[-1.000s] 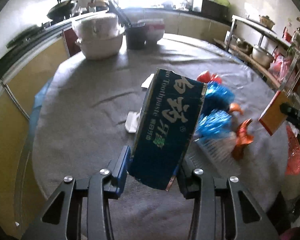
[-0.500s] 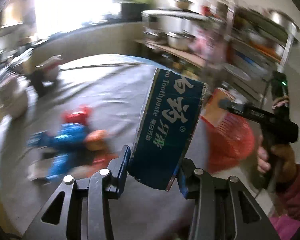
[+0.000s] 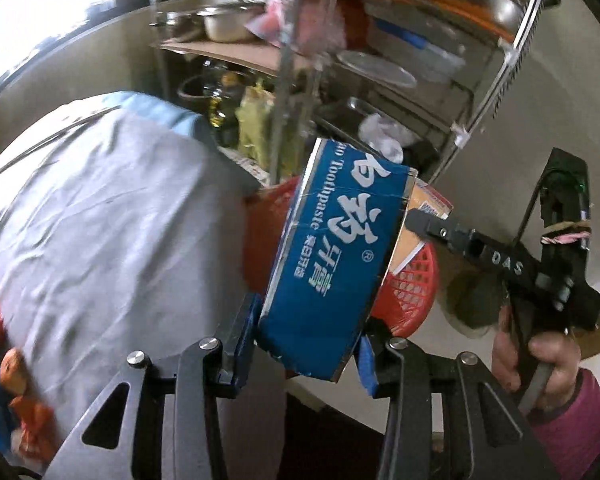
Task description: Collect trash
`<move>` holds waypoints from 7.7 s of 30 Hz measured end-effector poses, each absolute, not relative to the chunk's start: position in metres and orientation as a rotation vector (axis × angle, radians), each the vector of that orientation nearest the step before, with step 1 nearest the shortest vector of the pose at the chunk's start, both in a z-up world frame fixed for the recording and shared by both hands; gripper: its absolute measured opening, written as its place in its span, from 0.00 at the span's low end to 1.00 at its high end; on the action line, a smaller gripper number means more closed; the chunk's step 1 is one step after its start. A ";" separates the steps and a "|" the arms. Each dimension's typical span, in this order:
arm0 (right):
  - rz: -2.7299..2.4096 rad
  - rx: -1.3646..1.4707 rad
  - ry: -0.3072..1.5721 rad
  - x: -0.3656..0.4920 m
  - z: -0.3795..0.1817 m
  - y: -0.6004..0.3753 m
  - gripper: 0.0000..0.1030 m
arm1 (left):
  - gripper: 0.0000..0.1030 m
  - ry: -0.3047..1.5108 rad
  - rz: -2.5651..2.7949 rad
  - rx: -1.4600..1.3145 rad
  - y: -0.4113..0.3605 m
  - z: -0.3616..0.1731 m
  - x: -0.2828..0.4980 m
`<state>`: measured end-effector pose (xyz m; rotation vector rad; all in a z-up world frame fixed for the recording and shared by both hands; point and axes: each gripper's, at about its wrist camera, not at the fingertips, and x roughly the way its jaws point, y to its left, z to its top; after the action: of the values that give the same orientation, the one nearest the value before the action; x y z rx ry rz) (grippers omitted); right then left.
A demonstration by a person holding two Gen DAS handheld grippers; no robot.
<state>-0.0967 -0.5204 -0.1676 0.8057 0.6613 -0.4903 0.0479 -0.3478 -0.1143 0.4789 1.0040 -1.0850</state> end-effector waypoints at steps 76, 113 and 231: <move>0.208 0.564 0.941 0.098 -0.144 -0.260 0.60 | 0.71 1.136 -0.194 -0.163 0.025 -0.128 0.154; 0.283 0.836 1.162 0.234 -0.199 -0.167 0.35 | 0.53 1.192 -0.227 -0.217 0.051 -0.150 0.167; -0.268 0.688 0.693 -0.074 -0.142 -0.448 0.32 | 0.50 0.900 -0.734 0.353 -0.272 -0.084 0.095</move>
<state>-0.0735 -0.4479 -0.1417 0.6884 0.6929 -0.2682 0.0948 -0.2721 -0.0837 0.3527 0.9004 -0.7335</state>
